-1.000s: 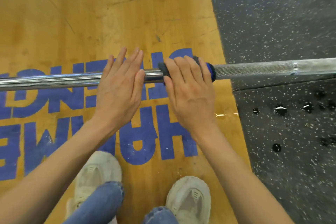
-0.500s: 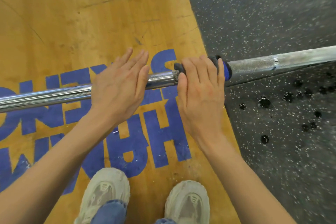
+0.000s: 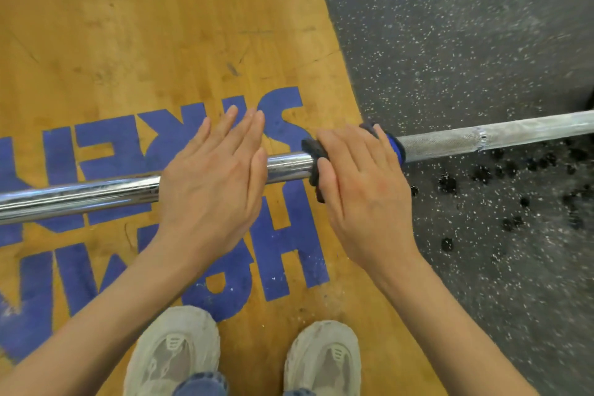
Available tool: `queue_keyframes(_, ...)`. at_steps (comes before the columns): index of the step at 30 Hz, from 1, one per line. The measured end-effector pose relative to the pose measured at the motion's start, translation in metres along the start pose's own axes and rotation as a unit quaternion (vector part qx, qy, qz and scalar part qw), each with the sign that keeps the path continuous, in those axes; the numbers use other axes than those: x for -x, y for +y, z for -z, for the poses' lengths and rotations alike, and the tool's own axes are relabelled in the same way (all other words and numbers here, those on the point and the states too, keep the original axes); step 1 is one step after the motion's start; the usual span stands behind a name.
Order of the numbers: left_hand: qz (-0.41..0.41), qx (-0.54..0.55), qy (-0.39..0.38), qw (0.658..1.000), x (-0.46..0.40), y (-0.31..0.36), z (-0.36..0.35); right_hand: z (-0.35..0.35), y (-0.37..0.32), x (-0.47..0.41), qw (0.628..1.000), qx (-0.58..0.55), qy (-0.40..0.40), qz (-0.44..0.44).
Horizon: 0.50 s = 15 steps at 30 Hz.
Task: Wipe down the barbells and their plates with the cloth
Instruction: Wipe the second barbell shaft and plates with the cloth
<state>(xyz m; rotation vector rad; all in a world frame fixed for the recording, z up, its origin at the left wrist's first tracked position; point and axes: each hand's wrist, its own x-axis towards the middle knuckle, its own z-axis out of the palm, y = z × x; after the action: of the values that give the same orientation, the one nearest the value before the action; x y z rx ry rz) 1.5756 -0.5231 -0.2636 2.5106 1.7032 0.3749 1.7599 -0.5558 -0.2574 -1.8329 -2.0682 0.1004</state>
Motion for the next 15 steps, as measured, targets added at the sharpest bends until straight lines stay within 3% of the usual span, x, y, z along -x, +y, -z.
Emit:
queue_keyframes(5,-0.001,-0.013,-0.021,1.000,0.015,0.007,0.003,0.004,-0.006,0.012,0.996,0.009,0.015,-0.087)
queue_keyframes(9,-0.020,-0.022,-0.020,0.999,0.029,0.013,0.006,0.010,-0.003,0.028,0.999,0.013,-0.027,-0.014)
queue_keyframes(15,-0.043,-0.030,-0.019,0.998,0.053,0.024,0.008,0.011,-0.019,0.038,0.994,0.047,-0.021,-0.099)
